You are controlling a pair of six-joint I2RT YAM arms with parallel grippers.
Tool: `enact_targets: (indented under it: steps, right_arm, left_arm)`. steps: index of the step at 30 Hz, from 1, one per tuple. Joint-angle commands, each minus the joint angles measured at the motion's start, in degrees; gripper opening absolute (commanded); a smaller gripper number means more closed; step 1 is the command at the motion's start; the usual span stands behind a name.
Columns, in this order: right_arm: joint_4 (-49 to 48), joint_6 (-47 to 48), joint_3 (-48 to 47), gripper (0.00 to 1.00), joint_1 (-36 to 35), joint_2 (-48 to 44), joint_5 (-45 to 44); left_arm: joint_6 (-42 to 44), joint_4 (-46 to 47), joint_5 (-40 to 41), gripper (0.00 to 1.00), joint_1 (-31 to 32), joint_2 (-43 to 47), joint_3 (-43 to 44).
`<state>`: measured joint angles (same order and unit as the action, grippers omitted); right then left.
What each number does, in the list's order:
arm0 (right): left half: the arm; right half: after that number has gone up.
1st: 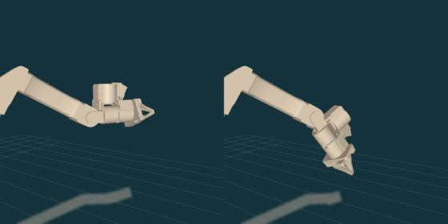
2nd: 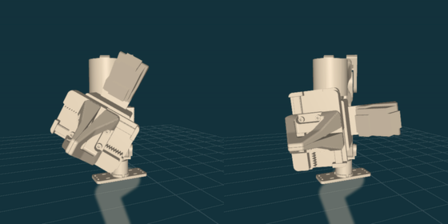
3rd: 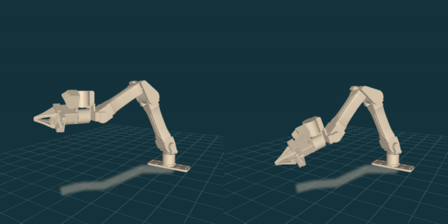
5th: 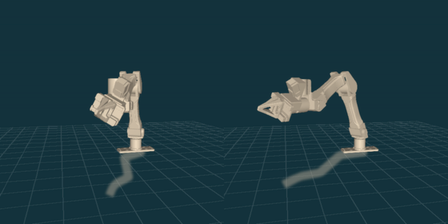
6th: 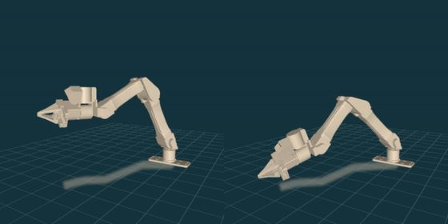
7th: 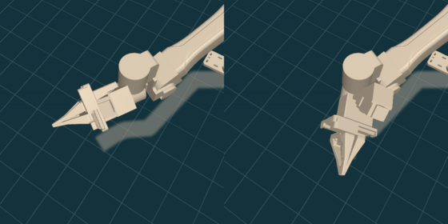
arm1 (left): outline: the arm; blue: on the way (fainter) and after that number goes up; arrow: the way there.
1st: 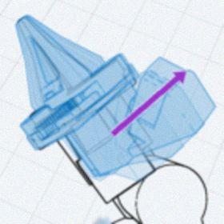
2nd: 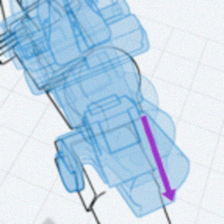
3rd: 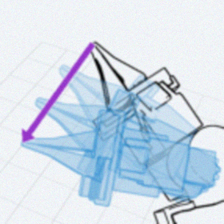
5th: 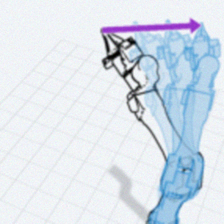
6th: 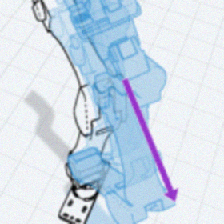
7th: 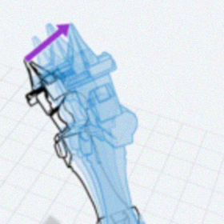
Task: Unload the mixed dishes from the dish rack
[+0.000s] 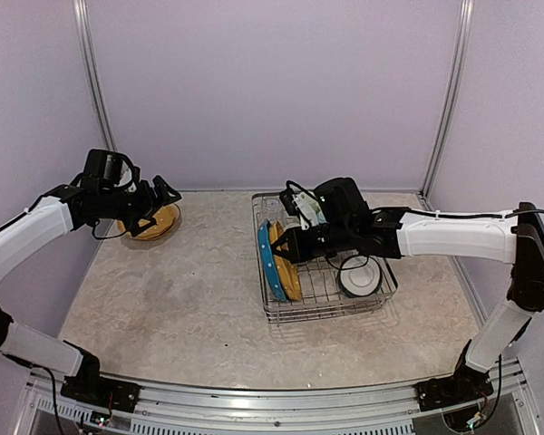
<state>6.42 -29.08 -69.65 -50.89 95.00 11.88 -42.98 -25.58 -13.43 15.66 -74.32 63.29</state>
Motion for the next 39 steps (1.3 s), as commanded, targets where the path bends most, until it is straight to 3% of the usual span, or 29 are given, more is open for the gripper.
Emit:
enact_targets:
  steps: [1,16,25,39]
  right_arm:
    - [-2.1,2.3,0.5,0.00,-0.3,-2.2,0.0]
    - [-6.3,7.0,0.7,0.00,0.1,-9.8,2.1]
    - [-10.9,9.8,2.8,0.00,0.3,-9.0,5.7]
    - [-13.1,17.2,5.1,0.00,-0.6,-11.8,5.0]
  left_arm:
    - [0.7,-1.0,-0.1,0.99,0.9,-0.3,1.8]
    - [-1.3,-0.4,-10.2,0.99,3.1,-2.5,5.8]
    - [-4.4,-3.3,-15.8,0.94,13.4,-11.8,16.2]
    - [-4.8,-16.5,-7.4,0.84,23.9,-26.3,34.4]
